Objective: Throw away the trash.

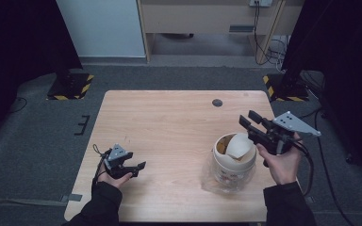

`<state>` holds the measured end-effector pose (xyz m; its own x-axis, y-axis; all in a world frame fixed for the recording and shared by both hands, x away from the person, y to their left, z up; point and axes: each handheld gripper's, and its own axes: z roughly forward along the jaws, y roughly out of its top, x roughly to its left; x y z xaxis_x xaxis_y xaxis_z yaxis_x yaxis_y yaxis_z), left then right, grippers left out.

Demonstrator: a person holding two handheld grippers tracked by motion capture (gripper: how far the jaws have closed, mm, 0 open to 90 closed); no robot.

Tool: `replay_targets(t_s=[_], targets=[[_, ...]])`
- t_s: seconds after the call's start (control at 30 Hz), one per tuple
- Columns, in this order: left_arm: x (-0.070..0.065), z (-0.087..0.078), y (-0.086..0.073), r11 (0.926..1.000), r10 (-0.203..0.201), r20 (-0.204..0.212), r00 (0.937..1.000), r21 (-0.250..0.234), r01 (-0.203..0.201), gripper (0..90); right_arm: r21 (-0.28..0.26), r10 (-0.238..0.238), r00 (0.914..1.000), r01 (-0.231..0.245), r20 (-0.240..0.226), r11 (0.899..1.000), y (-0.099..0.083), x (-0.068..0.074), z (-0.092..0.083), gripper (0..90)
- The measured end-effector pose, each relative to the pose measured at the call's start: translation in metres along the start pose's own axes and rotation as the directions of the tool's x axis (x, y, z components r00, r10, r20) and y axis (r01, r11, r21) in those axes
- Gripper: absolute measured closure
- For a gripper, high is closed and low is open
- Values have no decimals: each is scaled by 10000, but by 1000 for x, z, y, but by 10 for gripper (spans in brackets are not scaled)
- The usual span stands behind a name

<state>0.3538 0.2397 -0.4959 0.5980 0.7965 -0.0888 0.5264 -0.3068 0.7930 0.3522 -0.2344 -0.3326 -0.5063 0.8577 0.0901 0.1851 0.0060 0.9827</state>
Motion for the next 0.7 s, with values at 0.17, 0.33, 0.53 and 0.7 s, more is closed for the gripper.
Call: replay_targets(t_s=[0.17,0.33,0.53,0.7], targets=[[4,0,-2,9990,43,-47,10000,441,-41,273,-380,682,9953,-657,691,9971,-15,-28,-9,317],[8,0,-4,9980,-52,-25,10000,628,53,257,-306,1069,9854,-1037,1323,9941,-36,-51,-11,240],[19,2,-6,9937,-135,-353,9993,1110,174,241,178,1883,9638,-1950,1887,9806,-85,-82,-8,199],[31,2,-10,9911,-404,-625,9972,1243,480,224,1244,1688,9579,-2013,2321,9716,-120,-96,-5,183]])
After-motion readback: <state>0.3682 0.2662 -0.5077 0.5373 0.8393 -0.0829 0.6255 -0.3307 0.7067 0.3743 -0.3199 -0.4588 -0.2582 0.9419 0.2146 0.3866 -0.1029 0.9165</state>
